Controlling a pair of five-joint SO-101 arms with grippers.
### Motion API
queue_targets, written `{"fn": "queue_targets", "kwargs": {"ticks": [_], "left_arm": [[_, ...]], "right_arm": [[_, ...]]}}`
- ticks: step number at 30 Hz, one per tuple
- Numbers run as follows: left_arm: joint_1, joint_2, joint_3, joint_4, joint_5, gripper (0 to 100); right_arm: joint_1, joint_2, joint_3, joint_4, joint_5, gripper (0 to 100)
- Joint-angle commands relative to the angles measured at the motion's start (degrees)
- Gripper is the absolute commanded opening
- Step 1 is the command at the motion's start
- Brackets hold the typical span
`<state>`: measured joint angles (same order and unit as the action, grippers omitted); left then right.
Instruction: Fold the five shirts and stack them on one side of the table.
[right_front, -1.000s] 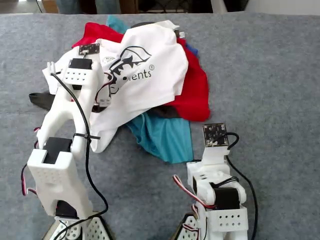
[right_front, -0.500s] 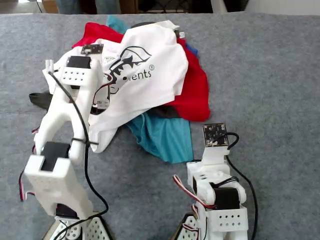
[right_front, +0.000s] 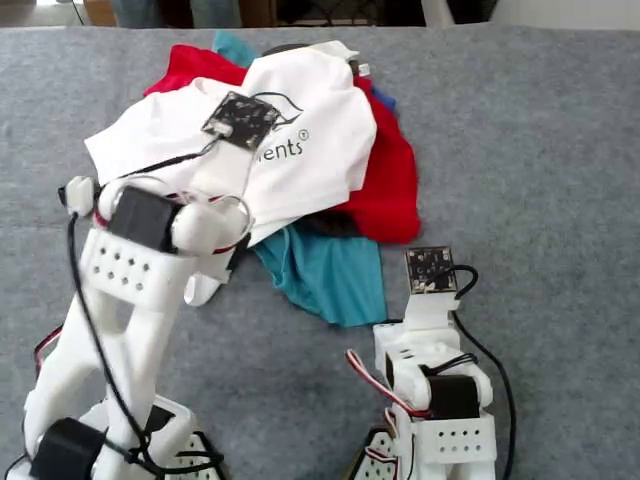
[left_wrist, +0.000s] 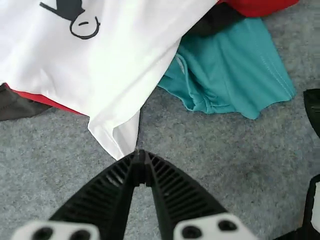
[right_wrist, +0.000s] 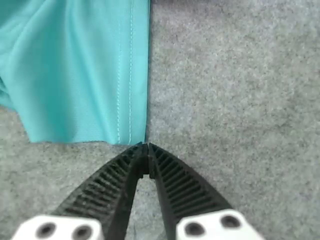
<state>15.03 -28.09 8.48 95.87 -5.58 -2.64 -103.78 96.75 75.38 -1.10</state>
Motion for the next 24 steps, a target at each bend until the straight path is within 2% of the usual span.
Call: {"fn": "queue_targets", "kwargs": {"ticks": [1,4,7,9,15,19,22,24], "left_arm": [[-5.23,-0.09,2.07,-7.03,-0.26,3],[-10.07,3.96,4.88,-20.13,1.85,9],[-14.73,10.11,5.05,-30.42,13.45,24],[-17.01,15.47,3.30,-34.37,19.08,26],[-18.33,37.19,-6.81,-38.68,19.69,26],[-19.65,49.85,-16.84,-38.68,19.43,23],[-20.00,56.44,-22.55,-38.59,19.34,11],[-19.91,57.67,-25.10,-35.78,19.34,1]], "right_arm": [[0.35,-4.62,-0.31,-0.70,0.44,1.5],[0.35,-4.62,-0.31,-0.70,0.44,1.5],[0.35,-4.62,-0.31,-0.70,0.44,1.5],[0.35,-4.62,-0.31,-0.70,0.44,1.5],[0.35,-4.62,-0.31,-0.70,0.44,1.5],[0.35,-4.62,-0.31,-0.70,0.44,1.5],[0.35,-4.62,-0.31,-0.70,0.44,1.5],[0.35,-4.62,-0.31,-0.70,0.44,1.5]]}}
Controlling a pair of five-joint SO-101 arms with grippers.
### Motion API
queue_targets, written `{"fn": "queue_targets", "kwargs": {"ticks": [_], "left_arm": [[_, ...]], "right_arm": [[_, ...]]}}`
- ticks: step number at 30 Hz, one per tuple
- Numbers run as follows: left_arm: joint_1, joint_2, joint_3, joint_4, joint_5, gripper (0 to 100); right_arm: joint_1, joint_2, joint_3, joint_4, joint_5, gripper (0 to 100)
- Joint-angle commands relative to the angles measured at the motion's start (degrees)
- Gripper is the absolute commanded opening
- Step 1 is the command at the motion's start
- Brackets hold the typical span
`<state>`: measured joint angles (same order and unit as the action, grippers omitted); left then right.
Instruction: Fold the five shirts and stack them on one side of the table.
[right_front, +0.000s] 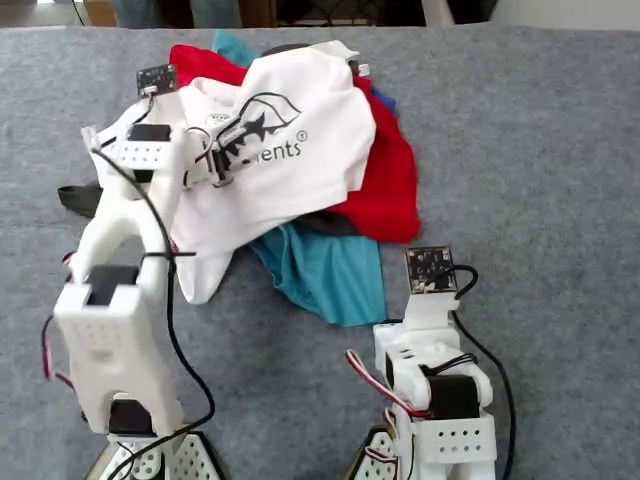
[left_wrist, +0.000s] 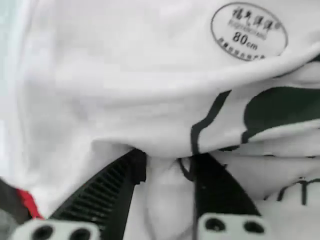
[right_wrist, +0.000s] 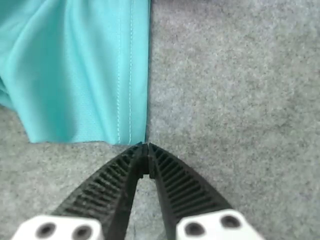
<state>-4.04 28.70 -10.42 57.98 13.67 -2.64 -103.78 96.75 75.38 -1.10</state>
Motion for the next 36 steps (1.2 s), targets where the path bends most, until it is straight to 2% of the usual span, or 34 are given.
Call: {"fn": "queue_targets", "kwargs": {"ticks": [1,5,12,19,22,25,32,36], "left_arm": [[-0.31,0.79,-7.43,5.10,0.09,4],[2.24,-2.11,-12.18,15.30,0.09,3],[8.13,-15.74,-16.40,24.88,-0.09,3],[11.56,-29.98,-16.31,29.63,-0.18,3],[14.73,-35.87,-15.78,32.70,-5.36,3],[17.54,-40.70,-15.69,35.43,-7.56,3],[18.68,-48.53,-15.52,42.73,-7.91,3],[18.77,-52.57,-10.33,42.90,-12.66,3]], "right_arm": [[0.35,-4.62,-0.31,-0.70,0.44,1.5],[0.35,-4.62,-0.31,-0.70,0.44,1.5],[0.35,-4.62,-0.31,-0.70,0.44,1.5],[0.35,-4.62,-0.31,-0.70,0.44,1.5],[0.35,-4.62,-0.31,-0.70,0.44,1.5],[0.35,-4.62,-0.31,-0.70,0.44,1.5],[0.35,-4.62,-0.31,-0.70,0.44,1.5],[0.35,-4.62,-0.31,-0.70,0.35,1.5]]}}
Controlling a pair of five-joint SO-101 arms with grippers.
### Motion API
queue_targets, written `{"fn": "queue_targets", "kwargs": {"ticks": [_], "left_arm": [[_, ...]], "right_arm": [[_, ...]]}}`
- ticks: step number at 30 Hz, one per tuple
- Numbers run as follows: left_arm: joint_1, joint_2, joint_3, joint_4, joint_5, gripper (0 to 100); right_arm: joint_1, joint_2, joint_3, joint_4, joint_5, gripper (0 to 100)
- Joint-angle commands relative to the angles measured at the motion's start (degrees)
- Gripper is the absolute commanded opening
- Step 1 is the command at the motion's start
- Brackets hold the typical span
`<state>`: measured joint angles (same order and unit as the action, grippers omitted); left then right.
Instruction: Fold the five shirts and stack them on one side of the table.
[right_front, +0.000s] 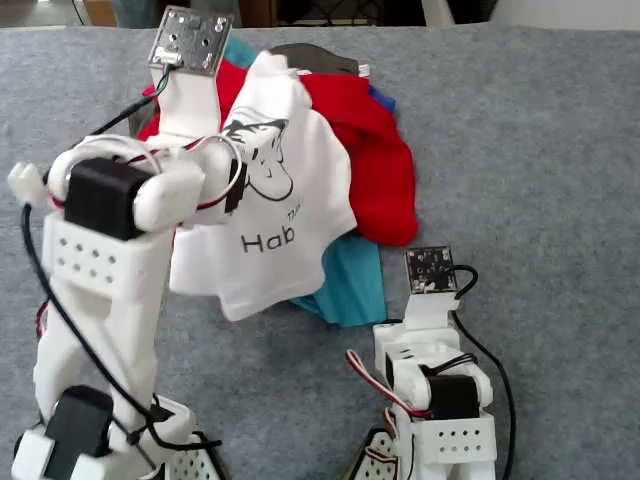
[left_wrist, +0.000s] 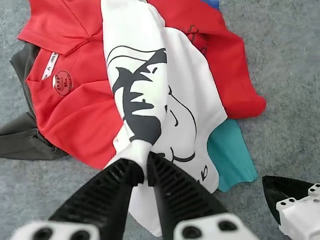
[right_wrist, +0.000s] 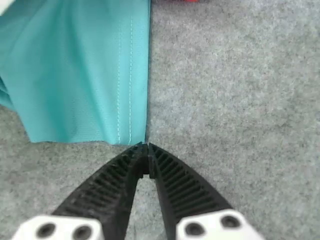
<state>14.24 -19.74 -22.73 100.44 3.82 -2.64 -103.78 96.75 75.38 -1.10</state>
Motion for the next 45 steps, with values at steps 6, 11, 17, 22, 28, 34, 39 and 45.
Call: {"fn": "queue_targets", "kwargs": {"ticks": [6,11,17,22,28,34,39,45], "left_arm": [[1.80,-15.30,19.03,0.44,-10.99,3],[12.97,-23.65,35.65,0.44,-12.13,3],[25.19,-31.91,45.05,0.44,-11.96,3],[15.96,-32.62,48.04,0.44,-2.37,28],[8.57,-33.05,43.03,0.44,3.43,34],[-8.75,-32.62,35.82,0.26,5.10,35],[-28.44,-32.44,39.87,-4.92,5.45,34],[-37.05,-32.53,52.18,-11.60,5.19,34]], "right_arm": [[0.26,-4.62,-0.31,-0.70,0.18,1.5],[-0.62,-4.62,-0.31,-0.70,0.53,1.5],[-2.29,-4.79,-0.31,-0.62,0.18,1.5],[-2.11,-4.79,-0.31,-4.04,0.62,1.5],[-2.20,-4.79,-0.75,-12.66,1.93,16.7],[-2.46,-4.44,-9.10,-12.75,4.84,37.7],[-3.87,2.59,-21.76,-10.20,10.11,35.4],[-6.51,33.27,-45.14,-5.63,7.65,42.3]]}}
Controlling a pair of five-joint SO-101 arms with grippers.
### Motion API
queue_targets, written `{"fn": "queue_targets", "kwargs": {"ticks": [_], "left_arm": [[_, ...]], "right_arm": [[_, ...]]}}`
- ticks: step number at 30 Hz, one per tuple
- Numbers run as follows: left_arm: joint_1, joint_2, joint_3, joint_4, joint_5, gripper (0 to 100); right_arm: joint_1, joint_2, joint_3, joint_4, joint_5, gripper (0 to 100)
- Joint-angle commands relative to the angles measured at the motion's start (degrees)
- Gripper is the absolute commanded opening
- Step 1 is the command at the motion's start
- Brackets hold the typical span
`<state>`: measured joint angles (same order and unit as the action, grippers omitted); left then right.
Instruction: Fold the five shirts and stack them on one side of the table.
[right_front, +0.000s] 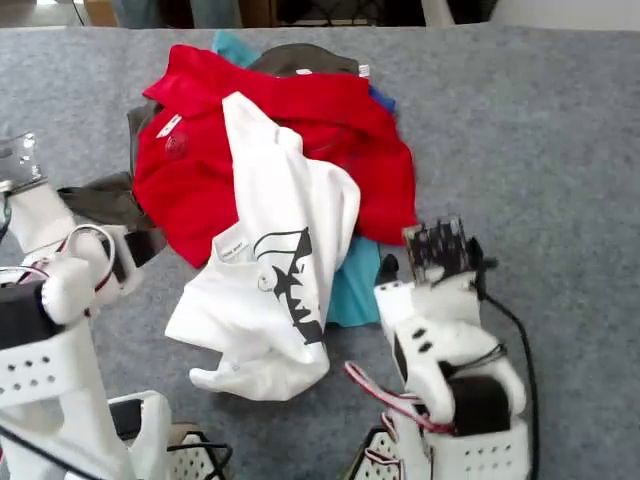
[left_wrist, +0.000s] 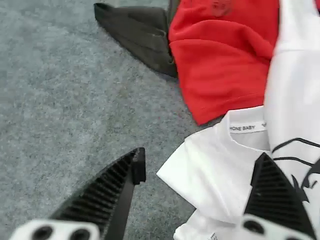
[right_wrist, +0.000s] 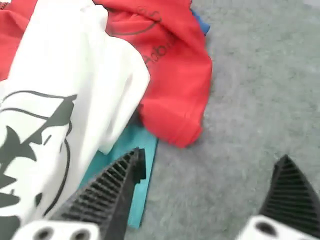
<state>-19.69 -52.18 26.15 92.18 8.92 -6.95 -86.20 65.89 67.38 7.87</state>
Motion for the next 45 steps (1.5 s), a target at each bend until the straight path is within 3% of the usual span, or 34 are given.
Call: {"fn": "queue_targets", "kwargs": {"ticks": [1,5,8,15,24,27,30,34,38,45], "left_arm": [[-3.82,-0.09,4.35,-4.31,0.26,34],[-5.85,-0.09,6.11,-5.36,-0.62,34],[-10.24,-0.09,7.43,-5.54,-7.03,34],[-18.86,-0.09,13.85,-10.73,-9.93,34],[-19.91,-0.18,20.97,-15.12,-13.45,34],[-20.09,-0.18,22.02,-16.09,-14.51,34],[-20.09,-0.18,21.67,-16.35,-16.70,34],[-19.82,-0.18,21.49,-16.35,-16.97,34],[-20.18,-0.44,21.49,-16.09,-17.05,34],[-19.91,-0.62,21.32,-16.00,-16.70,34]], "right_arm": [[-4.40,21.41,-18.95,5.01,-2.20,41.9],[-15.91,41.01,-36.26,16.44,-10.55,39.3],[-24.18,52.18,-46.81,21.54,-17.76,38.8],[-34.55,73.01,-55.69,23.21,-26.29,38.9],[-34.90,95.43,-61.32,22.07,-29.36,36.4],[-34.73,97.80,-64.04,22.77,-29.19,23.4],[-34.46,99.38,-65.54,22.51,-24.44,6.3],[-34.46,100.35,-65.45,22.95,-21.71,7.2],[-34.11,100.26,-65.54,26.11,-21.36,1.2],[-25.49,99.82,-70.37,33.32,-21.36,1.3]]}}
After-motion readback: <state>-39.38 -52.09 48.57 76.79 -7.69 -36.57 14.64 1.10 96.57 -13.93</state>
